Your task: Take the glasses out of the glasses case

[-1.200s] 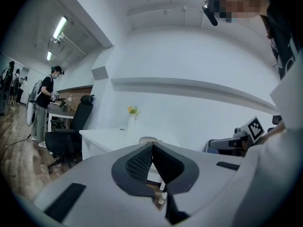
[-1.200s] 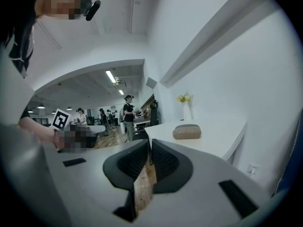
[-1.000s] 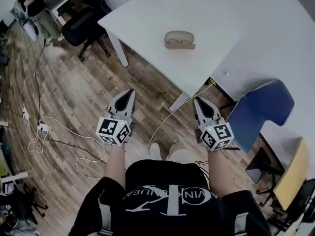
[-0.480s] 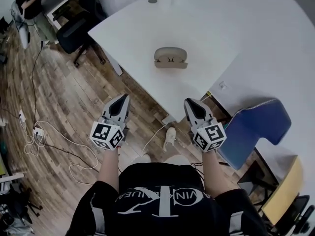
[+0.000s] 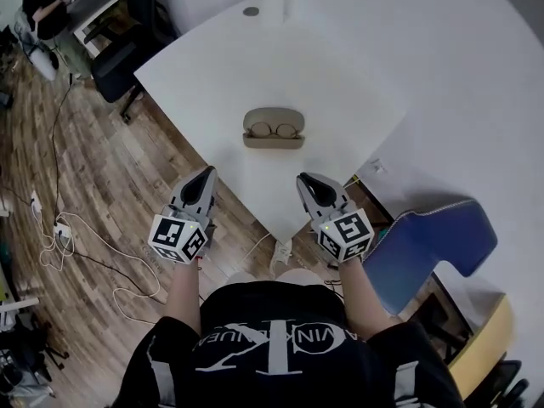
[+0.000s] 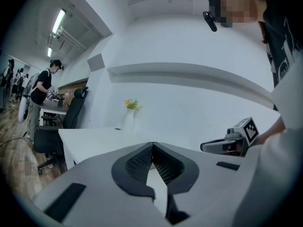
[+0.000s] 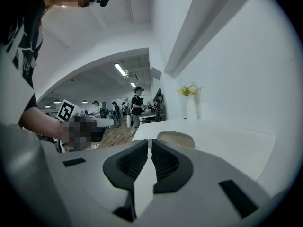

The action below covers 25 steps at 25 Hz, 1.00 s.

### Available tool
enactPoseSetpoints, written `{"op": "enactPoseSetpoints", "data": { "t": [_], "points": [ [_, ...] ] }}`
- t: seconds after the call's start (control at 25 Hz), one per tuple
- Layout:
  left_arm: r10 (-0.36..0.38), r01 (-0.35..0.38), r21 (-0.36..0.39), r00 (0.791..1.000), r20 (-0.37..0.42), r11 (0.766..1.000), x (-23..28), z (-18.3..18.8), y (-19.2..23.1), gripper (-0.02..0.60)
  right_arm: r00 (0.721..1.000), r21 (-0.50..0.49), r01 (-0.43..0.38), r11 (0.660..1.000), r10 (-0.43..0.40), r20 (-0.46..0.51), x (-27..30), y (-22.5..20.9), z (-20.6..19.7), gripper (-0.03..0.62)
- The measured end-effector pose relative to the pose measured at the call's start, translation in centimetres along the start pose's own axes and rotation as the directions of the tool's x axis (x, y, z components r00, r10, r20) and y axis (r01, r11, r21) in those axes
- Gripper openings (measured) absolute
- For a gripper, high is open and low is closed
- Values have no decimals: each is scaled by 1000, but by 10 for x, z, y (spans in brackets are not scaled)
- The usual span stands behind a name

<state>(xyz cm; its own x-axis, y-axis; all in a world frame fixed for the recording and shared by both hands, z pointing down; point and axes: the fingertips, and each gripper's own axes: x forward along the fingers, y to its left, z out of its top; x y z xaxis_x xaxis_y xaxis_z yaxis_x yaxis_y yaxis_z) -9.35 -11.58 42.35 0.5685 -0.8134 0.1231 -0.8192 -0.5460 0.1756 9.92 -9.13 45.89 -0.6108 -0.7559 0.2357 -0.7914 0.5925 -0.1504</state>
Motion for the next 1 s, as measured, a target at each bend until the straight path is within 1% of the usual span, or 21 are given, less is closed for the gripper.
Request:
{"op": "enactPoseSetpoints", "data": {
  "t": [0.12,0.28,0.4,0.6,0.8,1.0],
  "points": [
    [18,-18,-3,1000,2,1000,15,0,-1,15,1000,4,-21,1000,21,-12,5,-15,0,37],
    [40,-40,-12,999,16,999,34,9,-2,15,998,-6,-54,999,53,-41,15,-32,6,37],
    [46,-45,-15,999,24,999,43,5,-9,15,995,-15,-84,996,83,-49,22,-42,4,37],
    [57,-57,-11,998,-8,998,47,-7,-8,15,990,-34,-120,992,117,-80,38,-44,1,37],
    [46,-46,-14,999,-22,999,58,-15,4,15,986,-56,-134,989,128,-107,57,-47,4,38],
    [35,-36,-28,999,-15,999,84,-9,26,15,977,-105,-141,984,122,-172,78,-56,9,38]
  ]
}}
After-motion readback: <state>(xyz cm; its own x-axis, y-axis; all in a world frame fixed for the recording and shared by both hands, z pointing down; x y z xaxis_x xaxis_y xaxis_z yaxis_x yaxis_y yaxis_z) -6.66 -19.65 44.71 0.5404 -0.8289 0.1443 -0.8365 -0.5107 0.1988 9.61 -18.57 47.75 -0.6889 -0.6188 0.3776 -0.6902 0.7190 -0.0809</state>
